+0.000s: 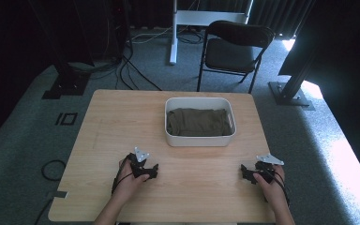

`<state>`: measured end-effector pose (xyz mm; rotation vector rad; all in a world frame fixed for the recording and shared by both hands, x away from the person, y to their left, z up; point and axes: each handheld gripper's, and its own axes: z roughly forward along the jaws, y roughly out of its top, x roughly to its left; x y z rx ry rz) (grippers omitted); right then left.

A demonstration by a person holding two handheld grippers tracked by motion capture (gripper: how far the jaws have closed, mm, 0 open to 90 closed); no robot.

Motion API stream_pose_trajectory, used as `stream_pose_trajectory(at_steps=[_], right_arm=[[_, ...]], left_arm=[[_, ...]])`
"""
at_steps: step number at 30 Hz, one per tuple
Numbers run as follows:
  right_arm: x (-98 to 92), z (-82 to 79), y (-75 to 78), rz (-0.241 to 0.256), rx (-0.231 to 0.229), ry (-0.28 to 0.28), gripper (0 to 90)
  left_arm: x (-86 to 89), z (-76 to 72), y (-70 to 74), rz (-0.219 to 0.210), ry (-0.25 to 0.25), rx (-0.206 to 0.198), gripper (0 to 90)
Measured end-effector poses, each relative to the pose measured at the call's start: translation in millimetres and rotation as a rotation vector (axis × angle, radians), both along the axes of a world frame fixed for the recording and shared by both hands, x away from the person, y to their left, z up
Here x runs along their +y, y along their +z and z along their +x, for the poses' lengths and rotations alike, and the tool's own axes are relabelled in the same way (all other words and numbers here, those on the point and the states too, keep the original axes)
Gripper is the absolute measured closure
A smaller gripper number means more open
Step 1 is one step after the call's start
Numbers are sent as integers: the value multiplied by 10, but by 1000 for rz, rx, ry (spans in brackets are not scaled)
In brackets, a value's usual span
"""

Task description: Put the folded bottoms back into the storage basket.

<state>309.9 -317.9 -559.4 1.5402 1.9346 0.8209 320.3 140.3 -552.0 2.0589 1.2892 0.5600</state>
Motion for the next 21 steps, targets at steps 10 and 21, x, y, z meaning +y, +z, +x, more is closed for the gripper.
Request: stream_pose_trajectory(at_steps=[10, 21], right_arm=[[-1, -9, -5, 40, 23, -17, 105], [-1, -9, -6, 40, 22, -16, 105]], left_arm=[[41, -15, -17, -5, 24, -8, 169], [41, -15, -18, -6, 26, -9, 167]])
